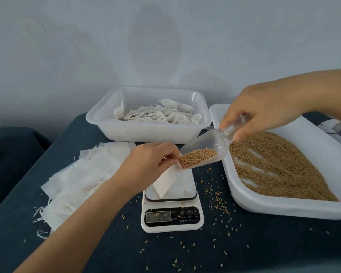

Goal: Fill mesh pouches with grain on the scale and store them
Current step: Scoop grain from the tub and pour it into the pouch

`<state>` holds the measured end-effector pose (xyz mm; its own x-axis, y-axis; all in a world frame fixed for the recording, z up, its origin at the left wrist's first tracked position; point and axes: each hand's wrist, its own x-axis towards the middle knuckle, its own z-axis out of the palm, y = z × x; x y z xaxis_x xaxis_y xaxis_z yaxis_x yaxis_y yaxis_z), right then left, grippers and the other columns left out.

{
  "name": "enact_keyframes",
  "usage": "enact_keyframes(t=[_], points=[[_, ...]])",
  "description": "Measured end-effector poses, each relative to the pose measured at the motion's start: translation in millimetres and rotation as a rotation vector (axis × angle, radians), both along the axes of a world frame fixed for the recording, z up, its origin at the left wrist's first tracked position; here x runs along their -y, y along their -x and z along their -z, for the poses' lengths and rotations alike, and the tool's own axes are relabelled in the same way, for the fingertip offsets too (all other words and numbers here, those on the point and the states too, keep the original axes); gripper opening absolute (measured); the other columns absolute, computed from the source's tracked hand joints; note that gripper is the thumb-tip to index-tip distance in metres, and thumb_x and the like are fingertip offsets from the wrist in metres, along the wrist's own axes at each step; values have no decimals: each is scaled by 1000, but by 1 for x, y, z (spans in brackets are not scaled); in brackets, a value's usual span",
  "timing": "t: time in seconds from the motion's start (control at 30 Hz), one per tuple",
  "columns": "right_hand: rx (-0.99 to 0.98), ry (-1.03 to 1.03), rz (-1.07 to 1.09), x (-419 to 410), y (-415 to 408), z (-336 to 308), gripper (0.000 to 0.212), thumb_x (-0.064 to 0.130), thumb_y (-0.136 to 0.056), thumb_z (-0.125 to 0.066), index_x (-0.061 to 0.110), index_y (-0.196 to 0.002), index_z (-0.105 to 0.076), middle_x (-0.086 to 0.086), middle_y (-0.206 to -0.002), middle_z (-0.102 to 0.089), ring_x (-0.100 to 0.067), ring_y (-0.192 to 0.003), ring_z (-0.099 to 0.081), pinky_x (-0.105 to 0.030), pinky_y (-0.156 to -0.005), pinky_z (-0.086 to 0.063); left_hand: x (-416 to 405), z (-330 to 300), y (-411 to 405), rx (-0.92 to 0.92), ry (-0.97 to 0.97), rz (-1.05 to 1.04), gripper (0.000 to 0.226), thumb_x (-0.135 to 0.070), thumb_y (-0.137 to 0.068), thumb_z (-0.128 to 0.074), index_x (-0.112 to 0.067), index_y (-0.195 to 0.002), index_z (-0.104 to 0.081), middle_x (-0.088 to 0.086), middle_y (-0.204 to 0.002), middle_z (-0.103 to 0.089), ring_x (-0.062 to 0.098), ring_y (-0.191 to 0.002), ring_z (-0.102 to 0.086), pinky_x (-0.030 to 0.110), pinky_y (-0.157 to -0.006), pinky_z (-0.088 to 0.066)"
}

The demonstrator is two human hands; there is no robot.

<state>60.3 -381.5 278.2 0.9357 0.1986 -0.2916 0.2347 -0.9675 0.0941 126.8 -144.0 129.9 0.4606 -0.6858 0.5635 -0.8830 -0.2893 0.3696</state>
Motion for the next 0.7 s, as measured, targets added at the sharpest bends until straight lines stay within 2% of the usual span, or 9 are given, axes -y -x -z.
enact_keyframes(t=[0.13, 0.33, 0.53, 0.7], points=[[-20, 10, 3, -1, -2, -2, 35, 46, -81, -64, 45, -116, -62, 33, -82, -57, 31, -75, -41, 2, -63, -32, 0, 0, 0, -20, -6, 14, 3, -13, -85, -67, -15, -87, -67, -8, -83, -68, 7, -73, -60, 25, -64, -47], [-28, 42, 9, -5, -2, -6, 35, 45, -81, -64, 45, -117, -62, 31, -77, -56, 29, -73, -43, 3, -62, -31, 0, 0, 1, -21, -1, 19, 3, -12, -84, -68, -15, -86, -67, -7, -82, -68, 9, -72, -60, 26, -65, -47], [-56, 70, 46, -11, 1, -11, 36, 48, -80, -62, 46, -116, -60, 28, -92, -60, 12, -81, -52, -7, -66, -33, 2, 0, 1, -4, 2, 30, 4, -10, -83, -68, -13, -85, -66, -6, -78, -67, 10, -67, -60, 27, -61, -45], [-69, 87, 53, -14, 1, -13, 36, 47, -81, -63, 45, -116, -61, 27, -95, -60, 9, -84, -52, -7, -67, -34, 3, 1, 1, 0, 16, 42, 4, -9, -83, -68, -12, -84, -66, -5, -77, -67, 11, -66, -59, 29, -59, -45]])
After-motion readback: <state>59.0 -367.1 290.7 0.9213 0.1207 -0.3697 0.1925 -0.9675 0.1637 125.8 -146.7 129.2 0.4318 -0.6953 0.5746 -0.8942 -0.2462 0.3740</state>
